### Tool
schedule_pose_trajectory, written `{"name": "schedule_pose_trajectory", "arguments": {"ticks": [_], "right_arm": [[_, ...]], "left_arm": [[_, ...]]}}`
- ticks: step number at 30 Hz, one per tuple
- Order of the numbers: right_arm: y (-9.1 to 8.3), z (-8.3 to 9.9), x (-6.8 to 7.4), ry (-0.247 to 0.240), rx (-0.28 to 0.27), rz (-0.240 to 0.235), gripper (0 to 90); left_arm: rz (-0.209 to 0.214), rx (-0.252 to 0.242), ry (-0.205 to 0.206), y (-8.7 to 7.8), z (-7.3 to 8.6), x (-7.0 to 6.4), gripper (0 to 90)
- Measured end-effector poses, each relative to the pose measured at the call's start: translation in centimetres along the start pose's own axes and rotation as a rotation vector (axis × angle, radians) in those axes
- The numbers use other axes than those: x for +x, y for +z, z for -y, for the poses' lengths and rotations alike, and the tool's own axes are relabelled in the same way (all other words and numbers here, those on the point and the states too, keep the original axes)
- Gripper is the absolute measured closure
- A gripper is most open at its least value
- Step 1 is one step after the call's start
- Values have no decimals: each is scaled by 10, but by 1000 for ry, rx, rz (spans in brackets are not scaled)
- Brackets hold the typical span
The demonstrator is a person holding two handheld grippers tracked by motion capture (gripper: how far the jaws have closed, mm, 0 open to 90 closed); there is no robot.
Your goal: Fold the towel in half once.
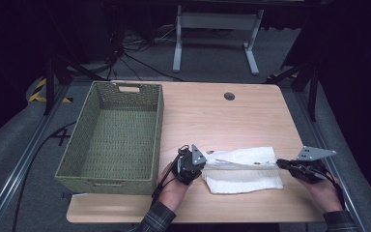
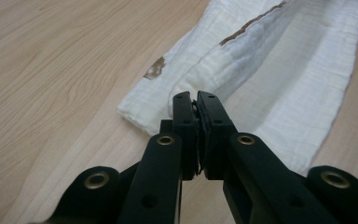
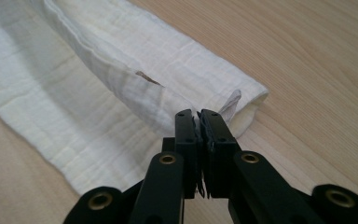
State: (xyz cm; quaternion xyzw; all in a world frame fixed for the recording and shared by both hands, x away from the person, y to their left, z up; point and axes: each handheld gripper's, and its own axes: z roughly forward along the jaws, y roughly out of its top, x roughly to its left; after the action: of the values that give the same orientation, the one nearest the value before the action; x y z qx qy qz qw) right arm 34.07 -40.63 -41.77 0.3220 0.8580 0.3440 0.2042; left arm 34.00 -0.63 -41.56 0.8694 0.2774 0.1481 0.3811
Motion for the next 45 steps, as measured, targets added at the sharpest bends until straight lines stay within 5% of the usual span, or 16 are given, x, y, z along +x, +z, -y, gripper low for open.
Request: {"name": "schedule_pose_trajectory", "arguments": {"ticks": [14, 23, 45], "right_arm": [[-13, 19, 14, 14, 11, -41, 851], [-23, 21, 15, 34, -16, -49, 746], [17, -10, -6, 44, -3, -90, 698]], "left_arm": [[88, 56, 2, 1, 17, -18, 853], [108, 18, -17, -12, 15, -15, 723], [28, 69, -71, 27, -15, 17, 640]]}}
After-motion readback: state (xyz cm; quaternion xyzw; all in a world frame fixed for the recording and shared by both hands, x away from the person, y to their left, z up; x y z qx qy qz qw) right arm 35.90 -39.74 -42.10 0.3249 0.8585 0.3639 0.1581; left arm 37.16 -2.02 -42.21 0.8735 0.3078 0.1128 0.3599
